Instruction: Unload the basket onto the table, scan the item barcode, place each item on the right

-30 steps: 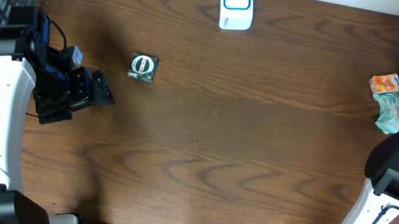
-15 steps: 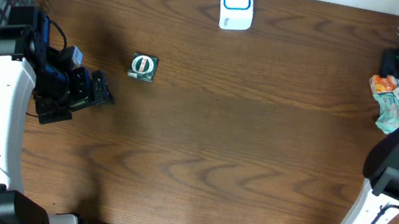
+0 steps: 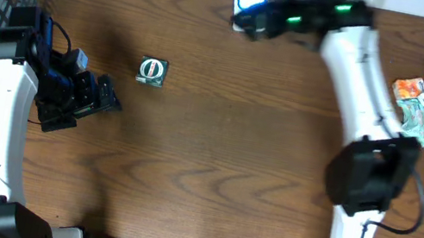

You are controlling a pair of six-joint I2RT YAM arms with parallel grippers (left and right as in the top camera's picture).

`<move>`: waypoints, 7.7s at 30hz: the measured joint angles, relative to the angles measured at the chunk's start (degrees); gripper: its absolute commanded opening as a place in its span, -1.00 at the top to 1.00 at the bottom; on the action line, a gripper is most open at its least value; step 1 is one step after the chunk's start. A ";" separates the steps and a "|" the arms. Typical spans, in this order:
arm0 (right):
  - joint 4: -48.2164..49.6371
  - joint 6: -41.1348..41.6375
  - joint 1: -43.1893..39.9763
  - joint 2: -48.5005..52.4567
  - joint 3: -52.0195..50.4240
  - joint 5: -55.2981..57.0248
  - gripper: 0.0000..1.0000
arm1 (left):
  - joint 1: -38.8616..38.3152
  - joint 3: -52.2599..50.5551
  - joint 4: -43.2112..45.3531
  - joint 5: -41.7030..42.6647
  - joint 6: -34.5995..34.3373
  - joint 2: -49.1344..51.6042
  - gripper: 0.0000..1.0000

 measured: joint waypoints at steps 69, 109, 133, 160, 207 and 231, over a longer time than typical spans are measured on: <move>2.56 52.72 24.09 15.19 0.15 40.46 -0.72 | 0.00 0.00 0.00 0.00 0.00 0.00 -0.95; -14.84 19.61 23.12 13.81 0.42 48.17 -0.99 | 0.00 0.00 0.00 0.00 0.00 0.00 -0.95; -6.12 11.82 15.37 12.07 -7.82 30.29 -0.18 | 0.00 0.00 0.00 0.00 0.00 0.00 -0.96; -22.34 15.85 16.11 11.15 -7.63 37.16 -0.70 | 0.00 0.02 0.00 0.00 0.00 0.00 -0.95; -26.80 26.27 4.83 8.04 -8.39 12.96 -0.55 | 0.00 0.00 0.00 0.00 0.00 0.00 -0.95; -15.76 30.56 20.35 6.51 -16.85 36.22 -0.13 | 0.00 0.00 0.00 0.00 0.00 0.00 -0.95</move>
